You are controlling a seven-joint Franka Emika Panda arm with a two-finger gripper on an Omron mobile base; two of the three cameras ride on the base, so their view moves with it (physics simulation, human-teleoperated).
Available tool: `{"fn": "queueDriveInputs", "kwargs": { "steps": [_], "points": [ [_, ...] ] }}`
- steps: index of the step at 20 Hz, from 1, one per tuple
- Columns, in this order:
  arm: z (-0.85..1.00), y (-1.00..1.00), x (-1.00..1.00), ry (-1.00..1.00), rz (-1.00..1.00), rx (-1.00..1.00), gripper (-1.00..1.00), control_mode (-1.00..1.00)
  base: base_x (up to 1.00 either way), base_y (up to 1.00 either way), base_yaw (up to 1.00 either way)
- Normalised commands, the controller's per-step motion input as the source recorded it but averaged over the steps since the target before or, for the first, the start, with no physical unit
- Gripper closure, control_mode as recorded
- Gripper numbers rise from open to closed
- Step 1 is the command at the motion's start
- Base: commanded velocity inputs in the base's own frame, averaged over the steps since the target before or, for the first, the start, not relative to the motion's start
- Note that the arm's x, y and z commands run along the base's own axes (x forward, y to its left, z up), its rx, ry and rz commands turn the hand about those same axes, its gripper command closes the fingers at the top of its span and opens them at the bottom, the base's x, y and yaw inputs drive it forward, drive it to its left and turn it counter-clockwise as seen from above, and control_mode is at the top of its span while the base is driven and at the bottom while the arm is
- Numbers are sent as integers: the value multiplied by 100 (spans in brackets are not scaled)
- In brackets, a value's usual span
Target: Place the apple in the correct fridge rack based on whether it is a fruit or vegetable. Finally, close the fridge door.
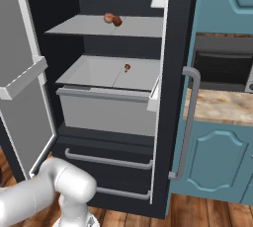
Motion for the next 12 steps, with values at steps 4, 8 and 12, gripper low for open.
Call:
{"fn": "queueDriveInputs", "kwargs": {
  "steps": [4,8,12],
  "points": [
    [-12,0,86,10,0,0,-100,-100,0,0,0],
    [-16,-23,75,9,0,0,-100,-100,0,0,0],
    [-2,-51,46,4,0,2,-100,-100,0,0,0]
  ]
}}
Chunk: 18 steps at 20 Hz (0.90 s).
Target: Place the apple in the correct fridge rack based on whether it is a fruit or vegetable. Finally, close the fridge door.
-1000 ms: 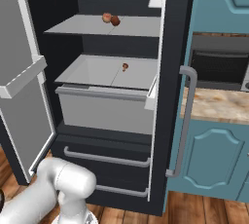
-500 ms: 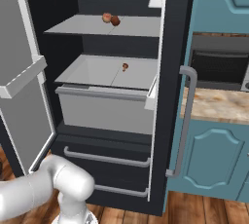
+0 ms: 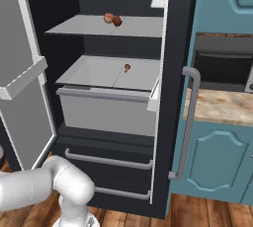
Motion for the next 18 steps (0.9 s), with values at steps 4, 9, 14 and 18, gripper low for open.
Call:
{"fn": "queueDriveInputs", "kwargs": {
  "steps": [4,9,14,18],
  "points": [
    [0,-79,14,0,0,4,-100,-100,0,0,0],
    [0,-100,23,0,0,8,-100,-100,0,0,0],
    [0,-100,56,0,0,12,-100,-100,0,0,0],
    [0,-100,62,-2,0,14,-100,-100,0,0,0]
  ]
}}
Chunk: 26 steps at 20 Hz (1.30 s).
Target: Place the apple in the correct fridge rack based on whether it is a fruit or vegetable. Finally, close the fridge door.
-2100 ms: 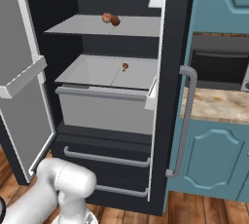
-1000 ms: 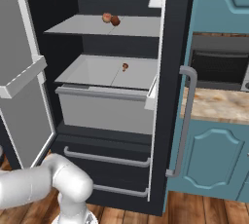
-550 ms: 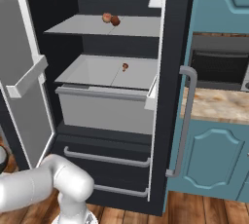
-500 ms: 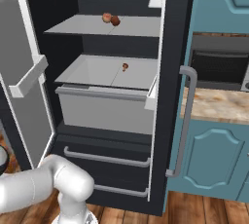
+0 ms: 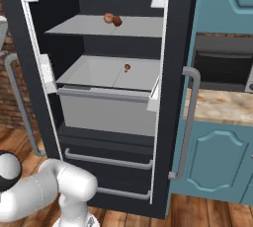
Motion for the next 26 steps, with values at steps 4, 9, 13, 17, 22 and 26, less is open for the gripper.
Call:
{"fn": "queueDriveInputs", "kwargs": {
  "steps": [4,9,13,17,22,26],
  "points": [
    [0,-92,77,-5,0,12,-100,-100,0,0,0],
    [0,-69,78,-5,0,9,-100,-100,0,0,0],
    [0,-38,68,-2,0,7,-100,-100,0,0,0],
    [0,-21,71,0,0,5,-100,-100,0,0,0],
    [0,-7,73,0,0,2,-100,-100,0,0,0],
    [0,0,68,0,0,0,-100,-100,0,0,0]
  ]
}}
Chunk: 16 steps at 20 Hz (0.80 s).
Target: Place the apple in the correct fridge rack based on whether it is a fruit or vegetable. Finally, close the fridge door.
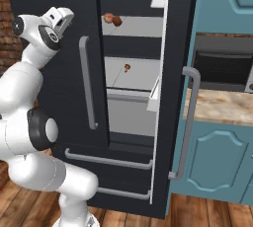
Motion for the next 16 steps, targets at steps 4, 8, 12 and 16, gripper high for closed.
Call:
{"fn": "queueDriveInputs", "kwargs": {
  "steps": [4,8,12,16],
  "points": [
    [-10,0,50,0,0,0,-100,-100,0,0,0],
    [-12,-23,-29,-9,-2,2,-100,-100,0,0,0],
    [15,-64,-100,-25,-9,20,-100,-100,0,0,0],
    [56,-83,-100,-6,-19,29,-100,-100,0,0,0]
  ]
}}
